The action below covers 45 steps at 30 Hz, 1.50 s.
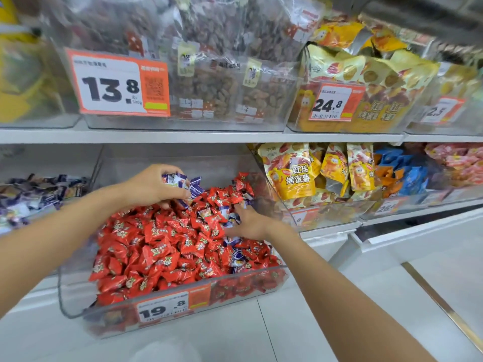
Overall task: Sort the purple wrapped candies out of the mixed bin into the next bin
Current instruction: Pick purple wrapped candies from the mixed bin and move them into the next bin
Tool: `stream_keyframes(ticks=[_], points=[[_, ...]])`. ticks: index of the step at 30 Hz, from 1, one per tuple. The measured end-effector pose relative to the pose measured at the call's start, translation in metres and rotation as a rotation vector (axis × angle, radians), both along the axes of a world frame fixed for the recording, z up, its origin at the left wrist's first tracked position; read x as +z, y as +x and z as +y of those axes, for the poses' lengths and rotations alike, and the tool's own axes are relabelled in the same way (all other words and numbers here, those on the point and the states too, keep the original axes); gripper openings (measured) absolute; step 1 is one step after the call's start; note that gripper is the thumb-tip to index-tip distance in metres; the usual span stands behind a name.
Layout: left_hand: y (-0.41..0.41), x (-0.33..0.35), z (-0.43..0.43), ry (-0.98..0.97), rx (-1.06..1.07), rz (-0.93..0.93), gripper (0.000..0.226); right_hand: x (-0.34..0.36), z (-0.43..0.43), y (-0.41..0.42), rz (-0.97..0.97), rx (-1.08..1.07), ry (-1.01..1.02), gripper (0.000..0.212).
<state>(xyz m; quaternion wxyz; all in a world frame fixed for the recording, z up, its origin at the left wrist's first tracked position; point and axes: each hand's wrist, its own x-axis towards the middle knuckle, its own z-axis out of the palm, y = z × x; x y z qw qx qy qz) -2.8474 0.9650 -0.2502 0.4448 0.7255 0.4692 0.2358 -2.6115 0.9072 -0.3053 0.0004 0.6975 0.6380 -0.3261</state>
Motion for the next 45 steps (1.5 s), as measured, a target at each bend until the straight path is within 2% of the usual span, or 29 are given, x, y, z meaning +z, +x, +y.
stream_keyframes(ticks=[2, 4, 9, 12, 15, 21, 26, 29, 33, 38, 43, 45], points=[[-0.002, -0.004, 0.003, -0.013, -0.024, 0.006, 0.02, -0.012, 0.007, -0.004, -0.009, 0.01, 0.017, 0.103], [-0.001, -0.005, 0.003, -0.019, -0.05, 0.015, 0.021, -0.019, 0.008, -0.007, 0.016, 0.012, 0.127, 0.099], [0.0, -0.003, 0.005, -0.036, -0.068, -0.001, 0.021, -0.01, -0.004, -0.006, 0.238, -0.052, 0.241, 0.044], [-0.006, -0.003, 0.006, -0.015, -0.042, -0.009, 0.021, 0.001, -0.013, -0.001, 0.458, -0.116, 0.289, 0.014], [-0.005, -0.002, 0.006, -0.025, -0.028, -0.024, 0.025, 0.015, -0.023, 0.0, 0.688, -0.23, 0.33, 0.013], [-0.006, 0.0, 0.003, -0.02, -0.032, -0.011, 0.023, 0.038, -0.035, 0.002, 0.88, -0.354, 0.222, 0.009], [-0.016, 0.019, -0.021, 0.092, -0.036, 0.012, 0.019, 0.063, -0.043, -0.01, 0.827, -0.316, 0.304, 0.008], [-0.045, 0.039, -0.044, 0.147, -0.022, 0.023, 0.018, 0.081, -0.049, -0.039, 0.674, -0.172, 0.423, 0.009], [-0.116, 0.061, -0.071, 0.183, 0.083, 0.01, 0.013, 0.108, -0.058, -0.1, 0.562, 0.056, 0.543, 0.007], [-0.226, 0.054, -0.089, 0.182, 0.3, 0.01, 0.017, 0.128, -0.058, -0.207, 0.609, 0.284, 0.623, 0.009], [-0.312, 0.036, -0.086, 0.175, 0.471, 0.138, 0.021, 0.12, -0.011, -0.295, 0.356, 0.463, 0.627, 0.014], [-0.335, 0.029, -0.072, 0.206, 0.511, 0.244, 0.022, 0.109, 0.015, -0.317, 0.226, 0.513, 0.62, 0.014]])
